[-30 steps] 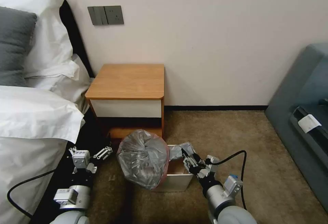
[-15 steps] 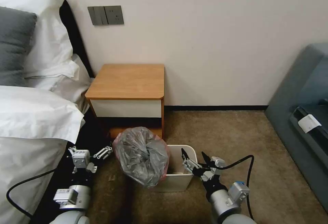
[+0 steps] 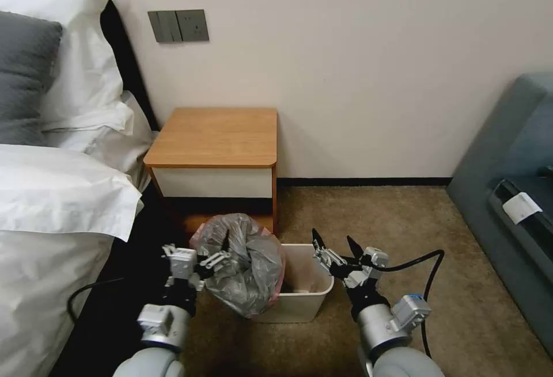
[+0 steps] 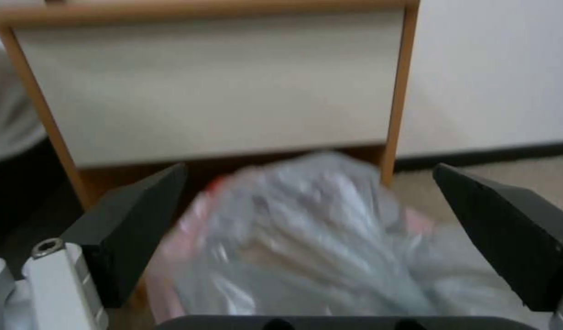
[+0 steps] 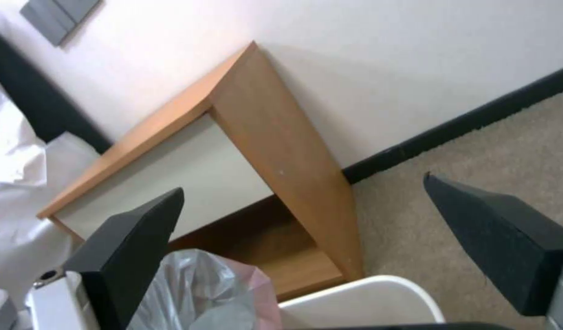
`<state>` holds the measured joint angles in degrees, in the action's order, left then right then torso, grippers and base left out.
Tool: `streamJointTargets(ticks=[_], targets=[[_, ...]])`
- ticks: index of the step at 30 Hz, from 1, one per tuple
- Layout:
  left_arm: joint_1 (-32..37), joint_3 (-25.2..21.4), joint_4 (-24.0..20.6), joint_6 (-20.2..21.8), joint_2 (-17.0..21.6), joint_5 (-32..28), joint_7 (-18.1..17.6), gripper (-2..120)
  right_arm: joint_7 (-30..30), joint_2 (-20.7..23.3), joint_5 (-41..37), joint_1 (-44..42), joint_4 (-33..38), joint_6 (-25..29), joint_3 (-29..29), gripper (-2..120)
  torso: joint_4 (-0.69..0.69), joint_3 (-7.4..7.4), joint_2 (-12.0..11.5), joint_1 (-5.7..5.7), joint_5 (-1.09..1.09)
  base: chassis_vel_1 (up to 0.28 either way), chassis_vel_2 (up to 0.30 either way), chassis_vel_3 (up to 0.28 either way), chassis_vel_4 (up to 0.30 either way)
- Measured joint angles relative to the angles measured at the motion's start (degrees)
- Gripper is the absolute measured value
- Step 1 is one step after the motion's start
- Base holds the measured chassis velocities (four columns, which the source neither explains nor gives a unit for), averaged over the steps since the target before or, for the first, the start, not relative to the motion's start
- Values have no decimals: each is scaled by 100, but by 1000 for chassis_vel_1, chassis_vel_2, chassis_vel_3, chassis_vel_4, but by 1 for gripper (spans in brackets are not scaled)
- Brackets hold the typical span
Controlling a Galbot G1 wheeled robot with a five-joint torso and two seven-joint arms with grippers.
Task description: Pick up the garbage bag from the table and place it over the trash can.
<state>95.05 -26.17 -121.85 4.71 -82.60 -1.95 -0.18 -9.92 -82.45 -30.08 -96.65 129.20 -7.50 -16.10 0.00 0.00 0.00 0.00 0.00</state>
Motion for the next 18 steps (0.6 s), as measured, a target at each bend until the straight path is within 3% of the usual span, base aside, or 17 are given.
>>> streamJointTargets(ticks=[9,18], targets=[[-271,216,317,576,37,29,-486,100,-122,-77,-221,-159,-18,1,-71,100,0,0,0,0,0,0,0,0,0],[-357,244,374,631,23,-142,-701,100,-120,-139,-222,-197,-109,31,-60,100,0,0,0,0,0,0,0,0,0]])
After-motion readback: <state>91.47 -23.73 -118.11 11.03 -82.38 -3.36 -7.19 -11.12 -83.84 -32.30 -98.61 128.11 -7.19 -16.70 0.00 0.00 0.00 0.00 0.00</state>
